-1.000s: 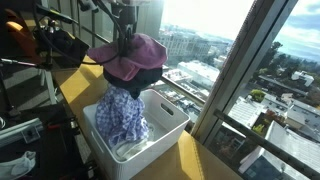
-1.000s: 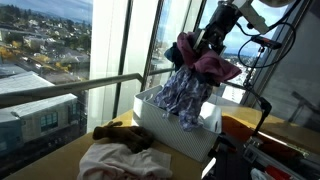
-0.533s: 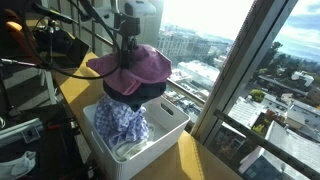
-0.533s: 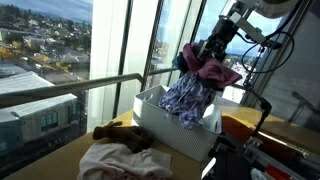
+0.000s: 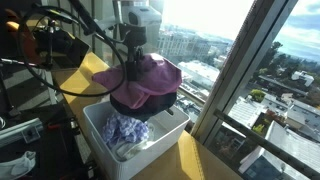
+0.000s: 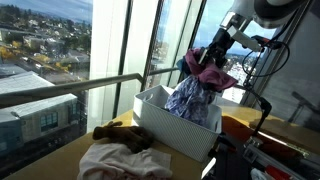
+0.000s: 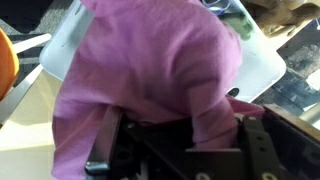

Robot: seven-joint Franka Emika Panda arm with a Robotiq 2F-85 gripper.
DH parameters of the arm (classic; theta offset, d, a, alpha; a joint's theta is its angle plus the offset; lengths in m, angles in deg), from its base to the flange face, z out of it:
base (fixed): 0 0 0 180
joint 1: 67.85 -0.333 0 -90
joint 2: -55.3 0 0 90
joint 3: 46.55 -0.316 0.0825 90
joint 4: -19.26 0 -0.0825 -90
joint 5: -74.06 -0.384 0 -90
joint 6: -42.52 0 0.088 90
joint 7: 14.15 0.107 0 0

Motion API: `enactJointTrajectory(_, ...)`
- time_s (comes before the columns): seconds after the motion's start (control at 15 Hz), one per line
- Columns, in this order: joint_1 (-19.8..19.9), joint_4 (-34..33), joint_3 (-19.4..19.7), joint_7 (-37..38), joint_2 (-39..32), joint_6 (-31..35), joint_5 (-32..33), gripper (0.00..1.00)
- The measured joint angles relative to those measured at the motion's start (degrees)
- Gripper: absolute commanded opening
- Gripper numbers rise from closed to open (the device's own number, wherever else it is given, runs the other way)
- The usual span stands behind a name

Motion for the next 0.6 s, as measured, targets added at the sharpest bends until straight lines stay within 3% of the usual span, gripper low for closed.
enactJointTrajectory(0.13,0.0,1.3,-0.3,0.8,-0.6,2.3,1.5,0.01)
enactJointTrajectory(0.2,0.0,1.6,-0.4,1.3,-1.4,3.5,2.2,0.29)
enactJointTrajectory(0.33,0.0,1.4,-0.4,2.1,-4.3,6.6,3.3,0.35)
enactJointTrajectory(0.6,0.0,-1.6,0.1,3.1,-10.8,10.4,4.5,0.64)
